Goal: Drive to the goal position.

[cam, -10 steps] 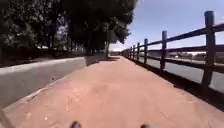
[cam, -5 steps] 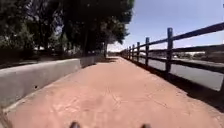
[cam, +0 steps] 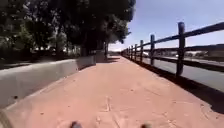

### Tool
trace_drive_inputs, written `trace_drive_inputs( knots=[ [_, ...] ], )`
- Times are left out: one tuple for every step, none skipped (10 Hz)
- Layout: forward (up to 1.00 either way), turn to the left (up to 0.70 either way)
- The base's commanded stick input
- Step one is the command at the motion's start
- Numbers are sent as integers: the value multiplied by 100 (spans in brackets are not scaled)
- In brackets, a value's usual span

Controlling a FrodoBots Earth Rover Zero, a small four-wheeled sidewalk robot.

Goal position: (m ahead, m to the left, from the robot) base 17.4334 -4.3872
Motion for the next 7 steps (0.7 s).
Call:
trace_drive_inputs(
  knots=[
    [100, 0],
    [100, 0],
    [100, 0],
    [100, 0],
    [100, 0],
    [100, 0],
    [100, 0]
  ],
)
